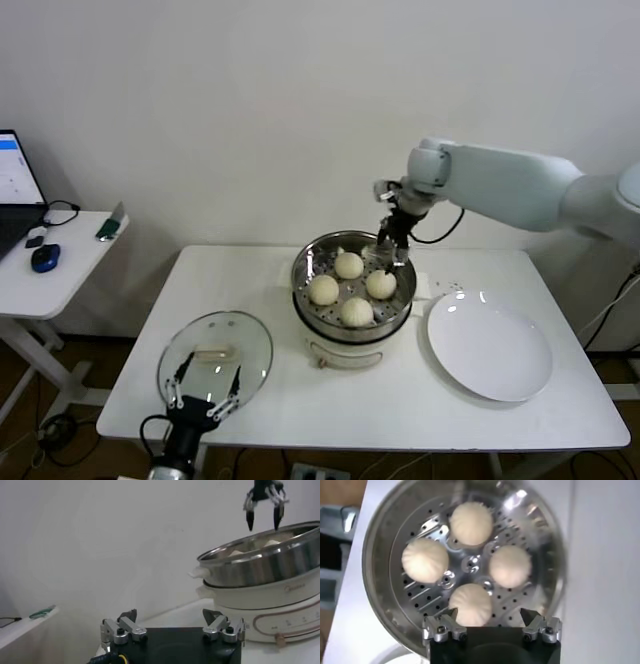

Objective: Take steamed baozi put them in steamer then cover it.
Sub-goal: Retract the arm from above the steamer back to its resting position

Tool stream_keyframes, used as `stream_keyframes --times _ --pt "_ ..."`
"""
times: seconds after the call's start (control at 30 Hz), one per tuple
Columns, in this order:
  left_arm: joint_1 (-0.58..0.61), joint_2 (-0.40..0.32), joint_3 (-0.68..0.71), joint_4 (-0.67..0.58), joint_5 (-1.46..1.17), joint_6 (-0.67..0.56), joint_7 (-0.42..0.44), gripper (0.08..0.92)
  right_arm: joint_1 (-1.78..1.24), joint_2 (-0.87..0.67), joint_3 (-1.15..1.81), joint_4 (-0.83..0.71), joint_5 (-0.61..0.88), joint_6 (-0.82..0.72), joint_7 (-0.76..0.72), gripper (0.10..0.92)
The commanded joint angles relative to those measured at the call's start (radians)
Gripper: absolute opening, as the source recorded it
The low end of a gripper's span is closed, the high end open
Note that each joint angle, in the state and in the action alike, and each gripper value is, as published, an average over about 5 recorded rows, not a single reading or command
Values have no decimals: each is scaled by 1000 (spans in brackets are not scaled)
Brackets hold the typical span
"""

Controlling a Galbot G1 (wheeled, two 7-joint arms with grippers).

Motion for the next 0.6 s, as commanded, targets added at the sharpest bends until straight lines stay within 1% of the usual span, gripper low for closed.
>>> stream_keyframes --times 0.03,0.17,0.27,0.4,0.6 --pt "-14 3 -1 5 36 4 -11 823 53 -238 115 86 37 96 90 823" --pt "-25 6 -4 6 38 10 -13 823 11 -373 180 162 9 145 190 823" --pt "-31 7 -10 3 42 21 -15 823 -98 -479 288 227 -2 168 278 823" --pt "-34 12 -16 -7 57 39 -21 823 -369 -600 576 294 1 233 424 823" --pt "-34 14 -15 -23 91 59 -35 823 -799 -651 1054 355 7 308 575 823"
